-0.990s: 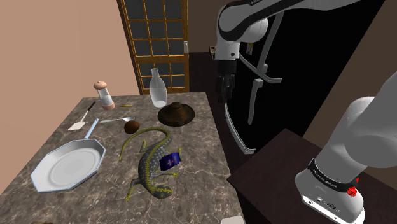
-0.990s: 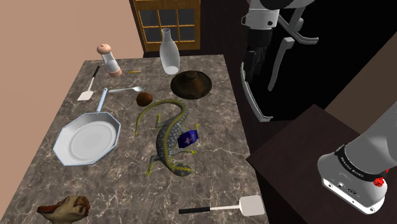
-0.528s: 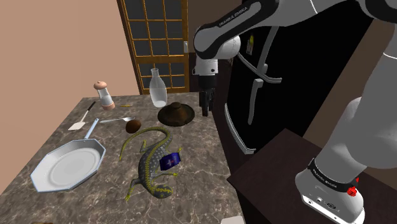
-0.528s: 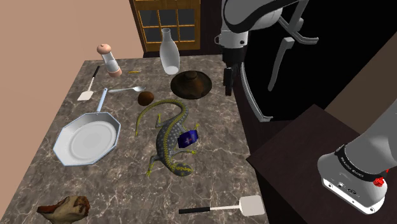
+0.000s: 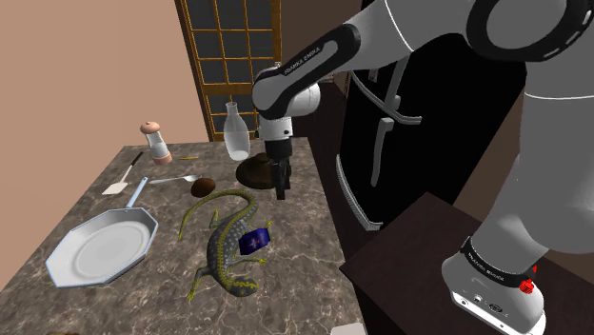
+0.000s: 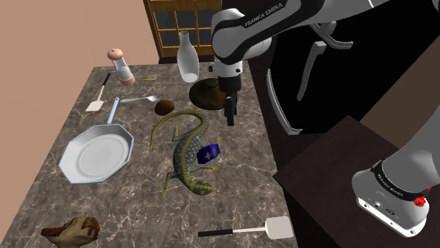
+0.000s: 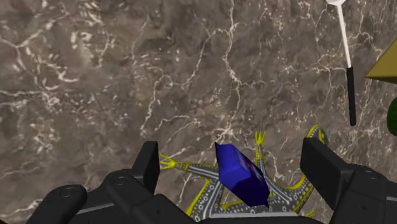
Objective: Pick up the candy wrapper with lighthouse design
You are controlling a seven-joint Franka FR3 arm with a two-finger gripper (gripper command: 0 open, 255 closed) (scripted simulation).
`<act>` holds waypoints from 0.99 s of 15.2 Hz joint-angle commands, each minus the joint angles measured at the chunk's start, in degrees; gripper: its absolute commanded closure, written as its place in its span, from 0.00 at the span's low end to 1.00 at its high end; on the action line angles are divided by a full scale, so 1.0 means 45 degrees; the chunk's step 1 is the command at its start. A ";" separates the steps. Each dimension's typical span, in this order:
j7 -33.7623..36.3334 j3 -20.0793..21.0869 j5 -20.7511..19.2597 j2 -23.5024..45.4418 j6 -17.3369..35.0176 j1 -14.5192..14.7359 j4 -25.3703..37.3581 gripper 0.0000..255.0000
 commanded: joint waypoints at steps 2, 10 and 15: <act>-0.0497 0.0364 -0.0041 0.1190 0.0049 0.0289 0.0971 0.00; -0.1199 0.0894 -0.0252 0.3384 0.0265 0.0853 0.2716 0.00; -0.1348 0.0877 -0.0250 0.3923 0.0743 0.0888 0.2754 0.00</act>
